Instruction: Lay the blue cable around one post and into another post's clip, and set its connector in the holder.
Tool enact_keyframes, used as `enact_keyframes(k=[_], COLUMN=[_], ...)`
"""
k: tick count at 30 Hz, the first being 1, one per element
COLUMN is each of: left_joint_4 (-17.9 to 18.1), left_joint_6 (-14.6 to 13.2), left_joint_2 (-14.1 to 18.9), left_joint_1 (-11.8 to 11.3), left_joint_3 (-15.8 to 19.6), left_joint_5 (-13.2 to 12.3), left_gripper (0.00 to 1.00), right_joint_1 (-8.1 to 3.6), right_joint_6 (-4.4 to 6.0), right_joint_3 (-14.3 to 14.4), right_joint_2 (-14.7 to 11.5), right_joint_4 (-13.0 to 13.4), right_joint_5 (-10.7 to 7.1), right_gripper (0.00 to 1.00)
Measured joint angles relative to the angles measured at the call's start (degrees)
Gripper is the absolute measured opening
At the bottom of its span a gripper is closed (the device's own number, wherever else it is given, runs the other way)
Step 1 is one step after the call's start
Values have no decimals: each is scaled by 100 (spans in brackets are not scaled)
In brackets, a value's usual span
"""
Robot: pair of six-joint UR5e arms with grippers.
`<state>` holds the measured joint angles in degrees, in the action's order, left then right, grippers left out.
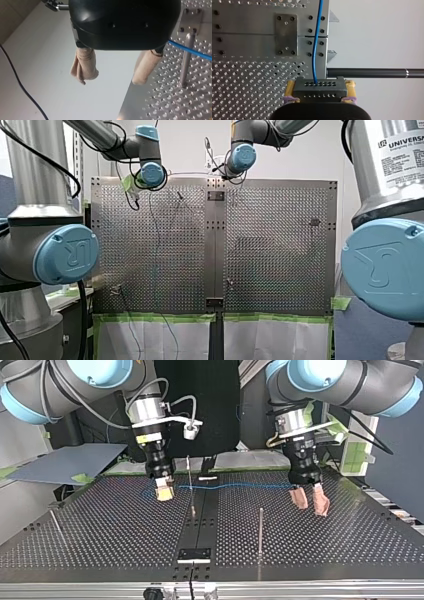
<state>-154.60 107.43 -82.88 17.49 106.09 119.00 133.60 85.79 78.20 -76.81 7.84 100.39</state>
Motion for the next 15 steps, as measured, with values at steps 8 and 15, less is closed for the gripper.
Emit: enact_keyframes(k=[8, 15], left_joint_4=[-403, -748], left_joint_6=[-123, -180], left_joint_2=[-263, -463], left_joint_1=[-403, -747], left_joint_3=[-402, -747], left_joint_5=[-402, -746], left_gripper=[100, 100], right_joint_1=[-43, -72], right_joint_6=[24, 35], right_joint_3=[-433, -765], right_joint_2=[172, 313], right_joint_4=[-290, -308], right_joint_5=[-28, -50], right_gripper=[0, 0])
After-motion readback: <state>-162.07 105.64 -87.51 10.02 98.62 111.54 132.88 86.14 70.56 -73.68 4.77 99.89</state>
